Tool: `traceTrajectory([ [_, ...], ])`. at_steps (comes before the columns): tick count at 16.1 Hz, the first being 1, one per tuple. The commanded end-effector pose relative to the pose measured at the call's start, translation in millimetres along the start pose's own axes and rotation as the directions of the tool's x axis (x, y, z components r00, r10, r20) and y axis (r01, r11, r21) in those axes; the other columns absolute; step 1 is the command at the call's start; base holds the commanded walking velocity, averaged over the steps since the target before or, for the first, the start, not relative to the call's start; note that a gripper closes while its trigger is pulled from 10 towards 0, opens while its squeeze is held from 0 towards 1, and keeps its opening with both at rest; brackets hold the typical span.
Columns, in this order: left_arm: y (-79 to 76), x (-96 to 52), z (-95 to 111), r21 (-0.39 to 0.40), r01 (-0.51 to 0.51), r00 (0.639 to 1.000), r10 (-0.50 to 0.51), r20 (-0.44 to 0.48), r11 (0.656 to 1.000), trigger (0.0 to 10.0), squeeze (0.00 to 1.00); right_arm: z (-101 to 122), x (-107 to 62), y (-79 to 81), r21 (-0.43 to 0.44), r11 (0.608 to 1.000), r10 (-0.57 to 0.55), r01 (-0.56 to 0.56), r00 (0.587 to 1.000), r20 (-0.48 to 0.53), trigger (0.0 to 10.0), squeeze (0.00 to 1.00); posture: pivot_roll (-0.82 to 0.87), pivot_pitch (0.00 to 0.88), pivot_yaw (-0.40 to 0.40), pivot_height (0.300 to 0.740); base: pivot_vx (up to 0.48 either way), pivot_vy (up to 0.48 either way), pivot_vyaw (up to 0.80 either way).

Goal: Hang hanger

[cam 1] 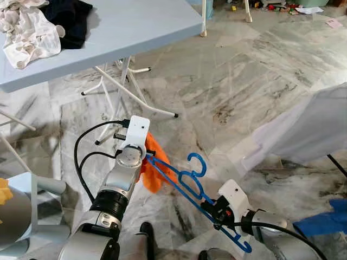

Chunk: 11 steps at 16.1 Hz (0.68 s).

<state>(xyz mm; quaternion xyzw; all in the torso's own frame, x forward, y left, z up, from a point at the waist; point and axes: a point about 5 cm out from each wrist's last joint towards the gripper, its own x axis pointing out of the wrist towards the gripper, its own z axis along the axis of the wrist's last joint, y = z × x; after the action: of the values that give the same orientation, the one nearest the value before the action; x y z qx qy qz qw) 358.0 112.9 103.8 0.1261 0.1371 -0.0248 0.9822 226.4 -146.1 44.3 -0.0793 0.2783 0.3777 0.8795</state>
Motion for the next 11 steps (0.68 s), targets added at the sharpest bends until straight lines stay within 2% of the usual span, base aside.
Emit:
traceTrajectory([
  [1,2.0,-2.3,0.3,0.004,-0.004,1.0,0.004,-0.01,1.0,10.0,0.0,-5.2,3.2,1.2,0.013,1.0,-0.025,0.025,0.999,-0.02,10.0,0.0,-0.09,0.255,0.066,0.74,0.0,0.0,0.0],
  [3,3.9,-1.8,-2.3,0.016,-0.015,1.0,0.015,-0.018,1.0,10.0,0.0,-3.6,5.2,4.1,0.018,1.0,-0.015,0.015,1.0,-0.012,10.0,0.0,-0.09,0.256,0.072,0.74,0.0,0.0,0.0],
  [4,2.9,-1.9,-3.5,0.009,-0.012,1.0,0.012,-0.027,1.0,10.0,0.0,-4.4,6.4,0.9,0.02,0.999,-0.044,0.044,0.999,-0.021,10.0,0.0,-0.09,0.256,0.072,0.74,0.0,0.0,0.0],
  [6,-2.1,-3.0,-0.1,0.009,0.003,1.0,-0.003,-0.023,1.0,10.0,0.0,-5.8,8.0,-11.4,0.022,0.99,-0.14,0.141,0.989,-0.035,10.0,0.0,-0.09,0.256,0.072,0.74,0.0,0.0,0.0],
  [7,-5.4,-4.0,0.5,0.006,0.023,0.999,-0.023,-0.022,1.0,10.0,0.0,-5.9,8.4,-21.9,0.023,0.973,-0.227,0.228,0.973,-0.042,10.0,0.0,-0.09,0.257,0.074,0.74,0.0,0.0,0.0],
  [8,-6.3,-4.5,-0.6,0.005,0.03,0.999,-0.029,-0.026,1.0,10.0,0.0,-5.9,8.1,-27.0,0.029,0.962,-0.269,0.271,0.962,-0.047,10.0,0.0,-0.09,0.257,0.074,0.74,0.0,0.0,0.0],
  [11,-5.7,-5.6,-4.2,0.006,0.038,0.999,-0.038,-0.033,0.999,10.0,0.0,-4.4,5.3,-34.6,0.028,0.947,-0.319,0.321,0.947,-0.042,10.0,0.0,-0.09,0.254,0.073,0.74,0.0,0.0,0.0],
])
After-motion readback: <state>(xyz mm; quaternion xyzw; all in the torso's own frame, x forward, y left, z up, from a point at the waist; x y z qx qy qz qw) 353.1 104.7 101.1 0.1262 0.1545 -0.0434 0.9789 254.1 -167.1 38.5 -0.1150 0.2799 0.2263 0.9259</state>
